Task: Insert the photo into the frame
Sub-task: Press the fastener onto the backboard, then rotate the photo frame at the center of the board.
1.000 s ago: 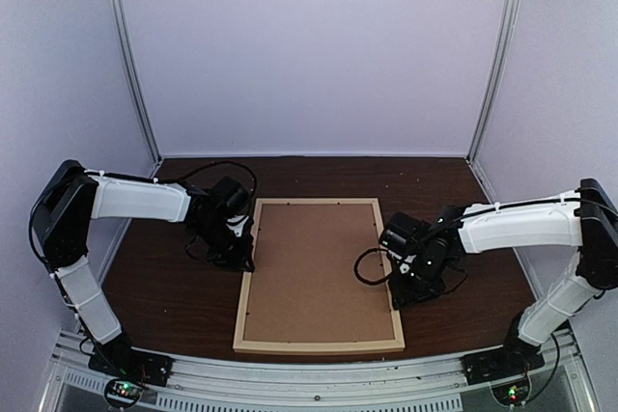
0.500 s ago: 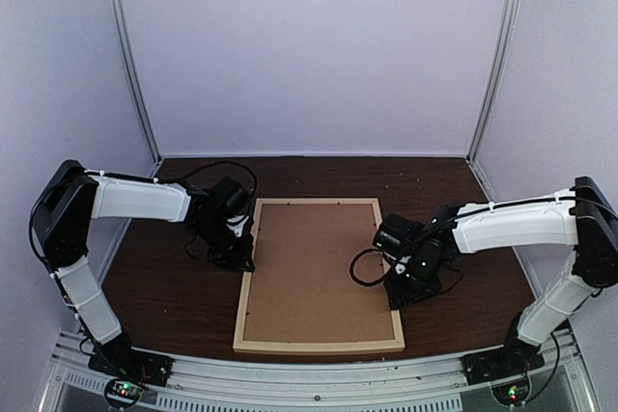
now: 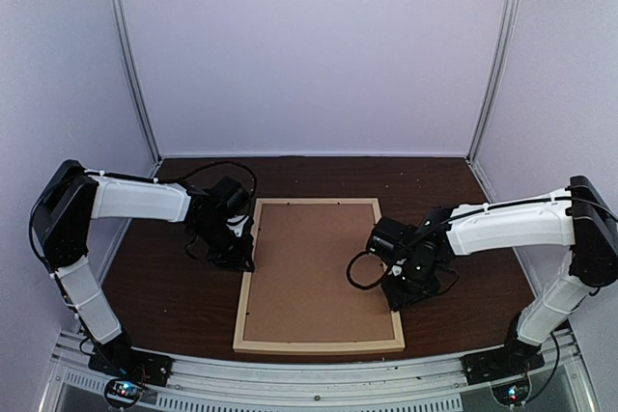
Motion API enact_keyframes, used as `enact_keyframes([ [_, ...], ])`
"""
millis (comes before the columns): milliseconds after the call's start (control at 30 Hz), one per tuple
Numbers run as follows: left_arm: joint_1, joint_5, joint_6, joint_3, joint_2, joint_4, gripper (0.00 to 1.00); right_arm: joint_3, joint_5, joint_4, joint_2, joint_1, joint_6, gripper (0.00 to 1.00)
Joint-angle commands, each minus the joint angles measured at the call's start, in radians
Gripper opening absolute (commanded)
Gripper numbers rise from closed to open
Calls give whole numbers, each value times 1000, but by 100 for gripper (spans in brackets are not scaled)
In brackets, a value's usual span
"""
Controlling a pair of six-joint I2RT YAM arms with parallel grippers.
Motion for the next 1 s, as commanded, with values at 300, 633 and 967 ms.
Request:
enact_keyframes([
  [300,-19,15,38,-25,43,3,17,39,-83,111,119,61,51,55],
  [633,-19,14,39,-33,39,4,17,81,-51,85,140,71,42,55],
  [967,-19,11,40,-27,37,4,18,70,32,75,-31,-18,19,57],
])
